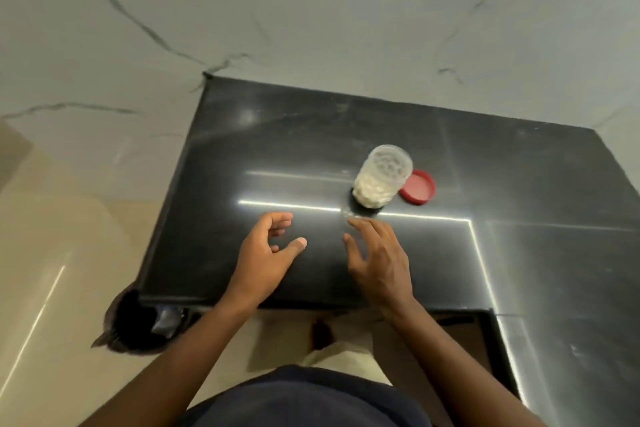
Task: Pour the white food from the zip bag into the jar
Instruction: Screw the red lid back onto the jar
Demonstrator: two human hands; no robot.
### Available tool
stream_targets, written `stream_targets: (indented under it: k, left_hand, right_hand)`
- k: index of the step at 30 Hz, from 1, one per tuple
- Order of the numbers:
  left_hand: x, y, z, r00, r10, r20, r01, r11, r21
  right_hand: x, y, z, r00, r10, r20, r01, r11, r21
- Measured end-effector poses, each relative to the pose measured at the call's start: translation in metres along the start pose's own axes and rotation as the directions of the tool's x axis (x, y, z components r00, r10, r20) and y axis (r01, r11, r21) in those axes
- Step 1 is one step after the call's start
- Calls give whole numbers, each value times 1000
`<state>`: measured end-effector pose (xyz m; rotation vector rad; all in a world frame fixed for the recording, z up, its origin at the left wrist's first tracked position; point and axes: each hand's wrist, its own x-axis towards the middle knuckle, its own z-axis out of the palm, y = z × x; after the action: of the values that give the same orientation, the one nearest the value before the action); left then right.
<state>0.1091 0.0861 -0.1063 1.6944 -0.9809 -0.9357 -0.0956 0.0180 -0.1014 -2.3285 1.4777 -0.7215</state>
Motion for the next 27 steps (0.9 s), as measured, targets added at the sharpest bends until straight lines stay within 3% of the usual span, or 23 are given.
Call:
stream_targets:
  k: [8, 11, 14, 17, 19, 22, 24, 27]
  left_hand:
    - [71, 46, 107, 995, 48, 84, -51, 998, 43]
    - [92, 57, 133, 995, 52, 88, -57, 997, 56]
    - [106, 66, 150, 994, 87, 67, -90, 995, 33]
    - [111, 69, 158, 988, 150, 34, -151, 988, 31]
    - [112, 69, 159, 988, 156, 4, -156, 987, 49]
    - [113, 68, 159, 988, 156, 1, -156, 986, 60]
    - [114, 67, 159, 988, 155, -2, -155, 986, 58]
    - [115, 66, 160, 990, 142, -11, -141, 988, 55]
  right_hand:
    - [75, 107, -37, 993, 58, -107, -58, 998, 8]
    - [121, 133, -51, 976, 113, 188, -93, 989, -113]
    - [159, 147, -58, 826, 205, 524, -24, 943, -331]
    - [176, 152, -56, 754, 171, 634, 71, 938, -338]
    - [181, 153, -56, 796, 169, 582, 45, 941, -335]
    - [179, 154, -67, 907, 205, 368, -133, 968, -212]
    - [176, 149, -79, 960, 216, 180, -237, 966, 102]
    - [173, 128, -91, 963, 266, 51, -253, 818, 516]
